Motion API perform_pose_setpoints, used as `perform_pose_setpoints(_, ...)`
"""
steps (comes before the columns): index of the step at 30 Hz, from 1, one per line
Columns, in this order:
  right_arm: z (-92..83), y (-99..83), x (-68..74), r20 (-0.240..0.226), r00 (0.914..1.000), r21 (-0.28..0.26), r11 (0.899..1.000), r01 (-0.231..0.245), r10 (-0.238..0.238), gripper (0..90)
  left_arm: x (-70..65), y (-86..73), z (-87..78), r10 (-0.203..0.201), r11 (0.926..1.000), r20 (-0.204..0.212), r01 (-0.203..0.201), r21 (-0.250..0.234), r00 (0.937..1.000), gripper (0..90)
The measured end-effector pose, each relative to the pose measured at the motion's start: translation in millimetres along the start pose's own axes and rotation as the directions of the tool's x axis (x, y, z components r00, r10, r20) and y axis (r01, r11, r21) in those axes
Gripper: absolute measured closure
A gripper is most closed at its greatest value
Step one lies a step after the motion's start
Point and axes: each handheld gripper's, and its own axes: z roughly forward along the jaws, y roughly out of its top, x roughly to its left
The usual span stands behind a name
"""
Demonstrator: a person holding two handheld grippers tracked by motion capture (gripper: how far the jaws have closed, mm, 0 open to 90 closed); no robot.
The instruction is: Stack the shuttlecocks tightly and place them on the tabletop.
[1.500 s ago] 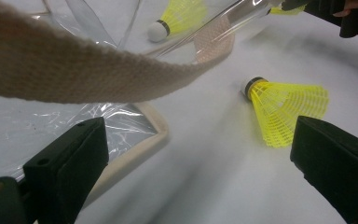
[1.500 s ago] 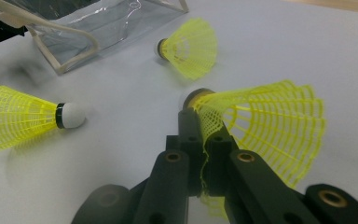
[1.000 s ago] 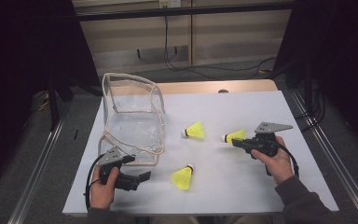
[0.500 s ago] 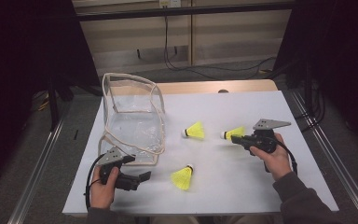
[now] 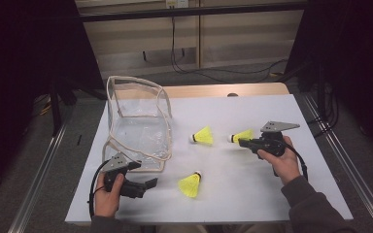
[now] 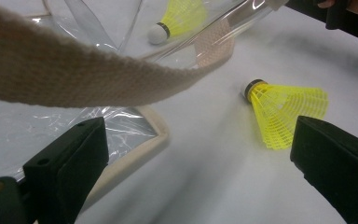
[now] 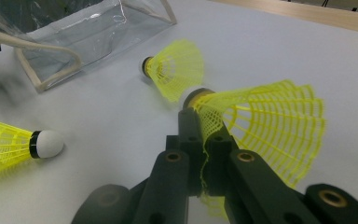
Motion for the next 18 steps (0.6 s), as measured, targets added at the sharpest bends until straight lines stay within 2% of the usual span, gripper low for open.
perform_pose_setpoints(11, 5.8, 5.7, 0.8, 0.014, 0.9999, -0.009, 1.0, 0.008, -0.008, 88.6, -0.2, 0.2, 0.1, 0.0, 1.0, 0.0, 0.0, -0.002, 1.0, 4.2)
perform_pose_setpoints(18, 9.3, 5.7, -0.6, 0.008, 0.9999, -0.003, 1.0, 0.01, -0.01, 88.6, -0.1, 0.2, 0.4, 0.002, 1.0, 0.002, -0.002, -0.001, 1.0, 4.2)
